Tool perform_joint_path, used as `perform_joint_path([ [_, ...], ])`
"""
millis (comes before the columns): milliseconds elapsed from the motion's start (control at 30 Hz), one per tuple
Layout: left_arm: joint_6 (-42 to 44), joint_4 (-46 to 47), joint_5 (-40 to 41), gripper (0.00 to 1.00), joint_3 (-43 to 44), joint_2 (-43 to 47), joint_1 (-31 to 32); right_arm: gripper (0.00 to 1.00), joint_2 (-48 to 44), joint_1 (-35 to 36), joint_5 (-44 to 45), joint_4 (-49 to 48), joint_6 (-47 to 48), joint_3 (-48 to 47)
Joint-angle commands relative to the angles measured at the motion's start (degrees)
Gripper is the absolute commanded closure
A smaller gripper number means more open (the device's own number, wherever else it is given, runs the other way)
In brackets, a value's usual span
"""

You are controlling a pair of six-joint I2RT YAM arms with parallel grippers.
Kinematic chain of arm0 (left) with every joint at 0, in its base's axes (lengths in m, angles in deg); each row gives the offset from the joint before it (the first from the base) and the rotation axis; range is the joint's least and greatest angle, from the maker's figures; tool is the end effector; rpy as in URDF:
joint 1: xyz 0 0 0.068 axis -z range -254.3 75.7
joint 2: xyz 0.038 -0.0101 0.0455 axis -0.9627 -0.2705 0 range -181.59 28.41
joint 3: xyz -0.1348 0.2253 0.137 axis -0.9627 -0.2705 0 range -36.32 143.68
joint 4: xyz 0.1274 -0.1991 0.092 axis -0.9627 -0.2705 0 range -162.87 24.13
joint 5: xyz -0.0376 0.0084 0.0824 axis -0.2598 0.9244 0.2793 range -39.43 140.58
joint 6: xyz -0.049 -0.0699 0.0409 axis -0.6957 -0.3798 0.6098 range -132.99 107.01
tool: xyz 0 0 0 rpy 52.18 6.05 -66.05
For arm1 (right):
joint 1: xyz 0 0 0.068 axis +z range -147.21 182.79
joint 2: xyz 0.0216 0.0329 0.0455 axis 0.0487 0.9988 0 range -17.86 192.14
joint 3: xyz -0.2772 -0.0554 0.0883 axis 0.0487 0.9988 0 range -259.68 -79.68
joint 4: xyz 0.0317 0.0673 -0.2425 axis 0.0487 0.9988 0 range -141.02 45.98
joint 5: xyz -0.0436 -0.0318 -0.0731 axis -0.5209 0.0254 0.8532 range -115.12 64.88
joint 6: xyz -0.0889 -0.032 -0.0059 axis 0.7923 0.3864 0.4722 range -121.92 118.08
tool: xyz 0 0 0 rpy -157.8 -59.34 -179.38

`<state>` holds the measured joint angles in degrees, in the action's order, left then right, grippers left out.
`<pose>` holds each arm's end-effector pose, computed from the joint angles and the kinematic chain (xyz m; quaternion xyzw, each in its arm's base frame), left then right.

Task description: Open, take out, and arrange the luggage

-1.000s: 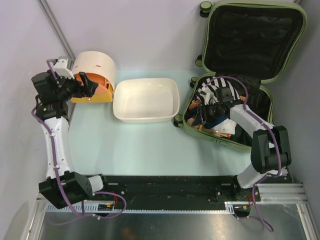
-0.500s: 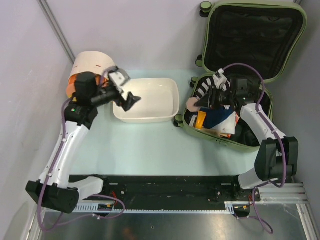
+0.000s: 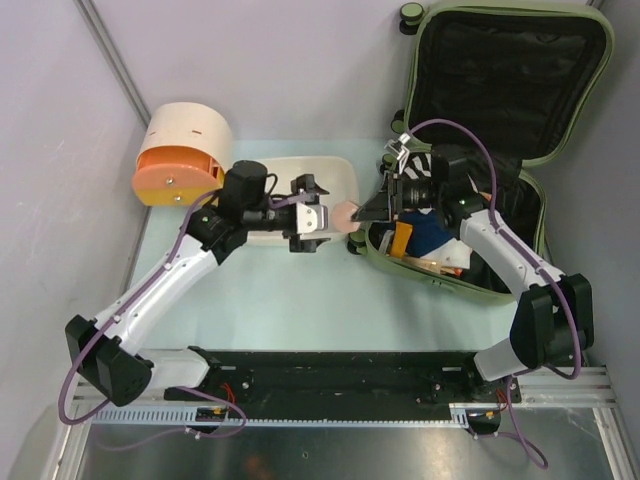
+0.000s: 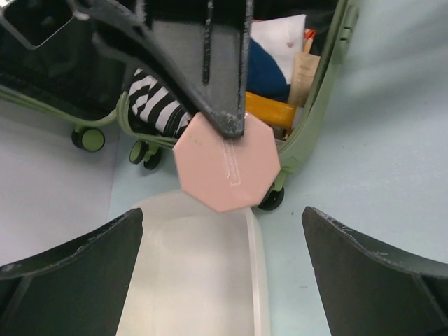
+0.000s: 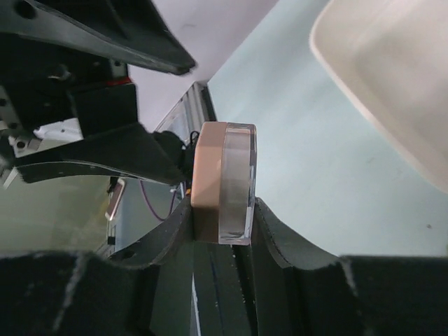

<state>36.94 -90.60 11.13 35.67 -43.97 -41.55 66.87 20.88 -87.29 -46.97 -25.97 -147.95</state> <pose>0.2201 -0.2063 0.3870 0.6607 0.4768 -0.2062 0.5418 0.3036 0.1788 0.3509 -0.2573 0.7181 0.5713 0.3029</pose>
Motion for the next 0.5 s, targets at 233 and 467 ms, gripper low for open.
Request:
perform_joint_path([
  [233,13.96,0.39,-4.24,0.0,-3.61,0.48,4.16,1.0,-0.44,4.85,-9.54,-0.46,2.78,-1.6],
  [467,17.04,0.39,-8.28,0.04,-5.54,1.8,4.42,1.0,0.79,6.96,-12.88,2.63,5.33,-1.6],
])
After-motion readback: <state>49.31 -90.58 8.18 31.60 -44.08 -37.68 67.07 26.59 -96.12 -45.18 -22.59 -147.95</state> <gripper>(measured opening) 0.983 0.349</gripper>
